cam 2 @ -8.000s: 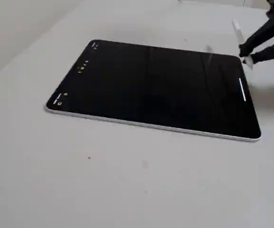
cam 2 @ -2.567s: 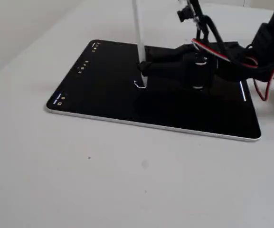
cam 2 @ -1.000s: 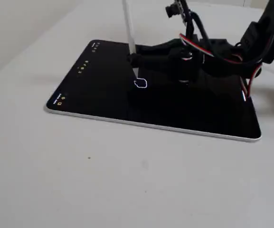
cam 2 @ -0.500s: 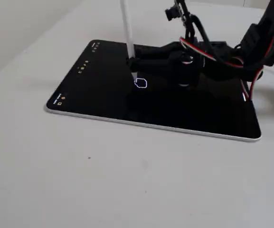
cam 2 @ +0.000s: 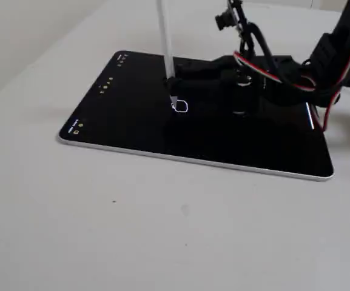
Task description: Draw a circular shape on the ipad using the apple pencil
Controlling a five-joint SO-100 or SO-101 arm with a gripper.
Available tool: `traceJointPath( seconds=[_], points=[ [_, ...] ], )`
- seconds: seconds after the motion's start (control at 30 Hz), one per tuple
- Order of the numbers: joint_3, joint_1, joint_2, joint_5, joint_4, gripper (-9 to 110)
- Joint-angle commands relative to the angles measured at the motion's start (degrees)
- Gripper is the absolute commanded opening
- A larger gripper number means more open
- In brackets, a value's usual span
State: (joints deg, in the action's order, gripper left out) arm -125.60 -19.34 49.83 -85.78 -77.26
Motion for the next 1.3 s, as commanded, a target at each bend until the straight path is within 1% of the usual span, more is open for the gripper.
traceJointPath(
  seconds=[0.0, 0.1, 0.23, 0.3, 0.37, 0.43, 0.63, 0.73, 0.83, 0.9, 1.03, 1.13, 1.27],
  points=[
    [-2.9, -1.1, 3.1, 0.1, -0.2, 0],
    [-5.4, -1.7, 5.6, 1.8, -1.1, 0],
    [-10.5, -2.3, 15.3, 7.5, 0.3, 0],
    [-12.4, -1.6, 20.6, 11.8, 1.8, 0],
    [-13.6, -0.4, 26.9, 17.8, 6.1, 0],
    [-14.0, 1.1, 34.9, 25.5, 14.8, 0],
    [-9.8, 4.1, 57.7, 47.8, 47.5, 0],
    [-3.6, 4.9, 64.2, 58.4, 65.0, 0],
    [3.0, 5.5, 66.4, 67.0, 79.5, 0],
    [5.3, 5.6, 67.0, 71.2, 85.7, 0],
    [5.7, 4.8, 71.7, 76.6, 96.6, 0],
    [5.4, 4.7, 80.2, 79.5, 104.9, 0],
    [4.8, 4.6, 93.3, 80.7, 115.2, 0]
  ],
)
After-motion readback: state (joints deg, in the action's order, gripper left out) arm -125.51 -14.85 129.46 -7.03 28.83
